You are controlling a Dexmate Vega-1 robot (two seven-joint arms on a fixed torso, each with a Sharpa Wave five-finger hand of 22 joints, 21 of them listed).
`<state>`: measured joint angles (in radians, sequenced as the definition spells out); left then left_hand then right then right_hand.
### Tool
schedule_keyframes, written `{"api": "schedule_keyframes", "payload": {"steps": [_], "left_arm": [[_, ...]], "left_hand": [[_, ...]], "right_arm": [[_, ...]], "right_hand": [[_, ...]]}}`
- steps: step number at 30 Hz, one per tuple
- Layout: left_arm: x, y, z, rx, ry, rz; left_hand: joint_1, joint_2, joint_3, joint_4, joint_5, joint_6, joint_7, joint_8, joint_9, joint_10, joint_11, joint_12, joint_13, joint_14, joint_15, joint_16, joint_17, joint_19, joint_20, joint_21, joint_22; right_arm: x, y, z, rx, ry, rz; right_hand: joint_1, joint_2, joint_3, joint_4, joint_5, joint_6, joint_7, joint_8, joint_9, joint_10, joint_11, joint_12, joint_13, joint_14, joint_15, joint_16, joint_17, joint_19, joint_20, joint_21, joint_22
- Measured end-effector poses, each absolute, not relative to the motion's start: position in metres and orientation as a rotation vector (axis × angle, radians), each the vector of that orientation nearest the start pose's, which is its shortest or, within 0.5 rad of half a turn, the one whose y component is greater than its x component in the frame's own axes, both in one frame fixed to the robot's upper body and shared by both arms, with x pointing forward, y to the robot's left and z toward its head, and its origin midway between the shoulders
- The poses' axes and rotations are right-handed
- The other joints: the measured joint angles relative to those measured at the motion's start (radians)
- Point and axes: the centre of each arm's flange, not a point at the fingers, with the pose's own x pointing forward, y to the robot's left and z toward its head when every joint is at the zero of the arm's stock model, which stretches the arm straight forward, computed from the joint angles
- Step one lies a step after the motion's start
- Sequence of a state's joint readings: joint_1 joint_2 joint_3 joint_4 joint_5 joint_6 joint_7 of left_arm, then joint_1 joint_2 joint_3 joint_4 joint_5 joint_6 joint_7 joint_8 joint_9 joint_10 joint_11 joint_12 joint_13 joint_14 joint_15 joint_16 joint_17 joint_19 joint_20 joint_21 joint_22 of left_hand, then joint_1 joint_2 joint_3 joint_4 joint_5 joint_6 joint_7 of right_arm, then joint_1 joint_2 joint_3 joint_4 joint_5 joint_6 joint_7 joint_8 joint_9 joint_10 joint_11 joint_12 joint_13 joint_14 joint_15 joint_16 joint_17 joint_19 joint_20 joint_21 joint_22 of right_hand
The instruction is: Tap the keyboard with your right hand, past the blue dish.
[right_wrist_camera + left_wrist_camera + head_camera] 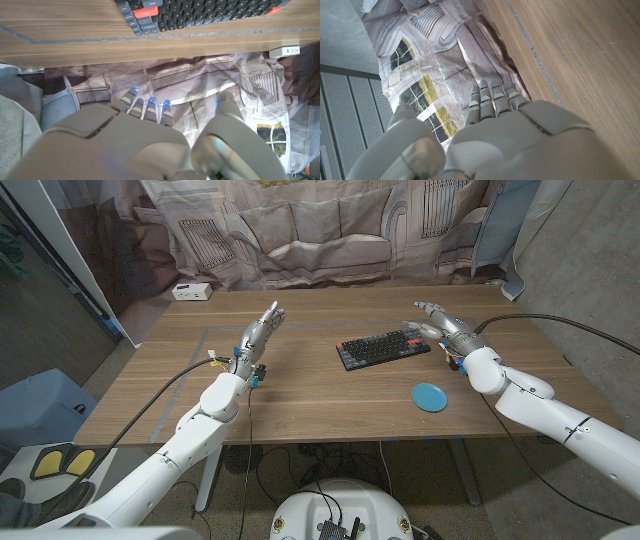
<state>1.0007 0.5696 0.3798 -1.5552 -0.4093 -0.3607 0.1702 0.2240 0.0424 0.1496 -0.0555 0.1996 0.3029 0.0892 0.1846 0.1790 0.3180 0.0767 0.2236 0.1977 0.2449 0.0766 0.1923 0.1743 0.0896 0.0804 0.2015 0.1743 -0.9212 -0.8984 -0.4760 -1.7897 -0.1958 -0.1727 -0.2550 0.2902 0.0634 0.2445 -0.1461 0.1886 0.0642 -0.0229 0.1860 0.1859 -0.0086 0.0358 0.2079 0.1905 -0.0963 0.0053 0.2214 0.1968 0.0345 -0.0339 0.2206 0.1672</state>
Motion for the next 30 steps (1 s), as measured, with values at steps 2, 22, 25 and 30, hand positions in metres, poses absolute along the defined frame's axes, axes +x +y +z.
{"api": "schedule_keyframes", "payload": {"steps": [2, 22, 25, 30], "left_arm": [[0.593, 0.255, -0.034, 0.136, -0.74, -0.154], [0.594, 0.254, -0.034, 0.132, -0.747, -0.161], [0.594, 0.254, -0.033, 0.133, -0.747, -0.162], [0.596, 0.253, -0.032, 0.133, -0.748, -0.165]], "left_hand": [[0.0, 0.0, 0.0, 0.0, 0.0, 0.0, 0.0, 0.0, 0.0, 0.0, 0.0, 0.0, 0.0, 0.0, 0.0, 0.0, 0.0, 0.0, 0.0, 0.0, 0.0], [0.0, 0.0, 0.004, -0.004, 0.0, 0.0, 0.0, 0.0, 0.0, 0.005, 0.005, 0.0, 0.0, 0.003, -0.003, 0.0, 0.0, 0.009, 0.002, 0.0, 0.0], [0.0, 0.0, 0.004, -0.004, 0.0, 0.0, 0.0, 0.0, 0.0, 0.005, 0.005, 0.0, 0.0, 0.007, 0.0, 0.0, 0.0, 0.009, 0.002, 0.0, 0.0], [0.0, 0.0, 0.004, -0.004, 0.0, 0.0, 0.0, 0.0, 0.0, 0.005, 0.005, 0.0, 0.0, 0.007, 0.0, 0.0, 0.0, 0.009, 0.002, 0.0, 0.0]], "right_arm": [[0.586, -0.297, 0.004, -1.089, -0.6, -0.133], [0.585, -0.302, 0.003, -0.809, -0.702, -0.032], [0.586, -0.304, 0.002, -0.787, -0.704, -0.029], [0.585, -0.304, 0.002, -0.737, -0.726, -0.005]], "right_hand": [[0.0, 0.0, 0.0, 0.0, 0.0, 0.004, 0.003, 0.003, 0.0, 0.0, 0.0, 0.0, 0.0, 0.005, 0.005, 0.0, -0.002, 0.005, 0.005, 0.0, 0.0], [0.008, -0.008, 0.0, 0.0, 0.0, 0.027, 0.07, 0.007, 0.0, 0.03, 0.03, 0.0, 0.0, 0.026, 0.004, 0.0, -0.002, 0.041, -0.002, 0.0, 0.0], [0.011, -0.011, 0.0, 0.0, 0.0, 0.027, 0.07, 0.007, 0.0, 0.032, 0.032, 0.0, 0.0, 0.038, 0.006, 0.0, -0.002, 0.062, -0.003, 0.0, 0.0], [0.012, -0.012, 0.0, 0.0, 0.0, 0.027, 0.07, 0.007, 0.0, 0.042, 0.029, 0.007, 0.0, 0.049, 0.005, 0.0, -0.002, 0.086, -0.004, 0.003, 0.0]]}}
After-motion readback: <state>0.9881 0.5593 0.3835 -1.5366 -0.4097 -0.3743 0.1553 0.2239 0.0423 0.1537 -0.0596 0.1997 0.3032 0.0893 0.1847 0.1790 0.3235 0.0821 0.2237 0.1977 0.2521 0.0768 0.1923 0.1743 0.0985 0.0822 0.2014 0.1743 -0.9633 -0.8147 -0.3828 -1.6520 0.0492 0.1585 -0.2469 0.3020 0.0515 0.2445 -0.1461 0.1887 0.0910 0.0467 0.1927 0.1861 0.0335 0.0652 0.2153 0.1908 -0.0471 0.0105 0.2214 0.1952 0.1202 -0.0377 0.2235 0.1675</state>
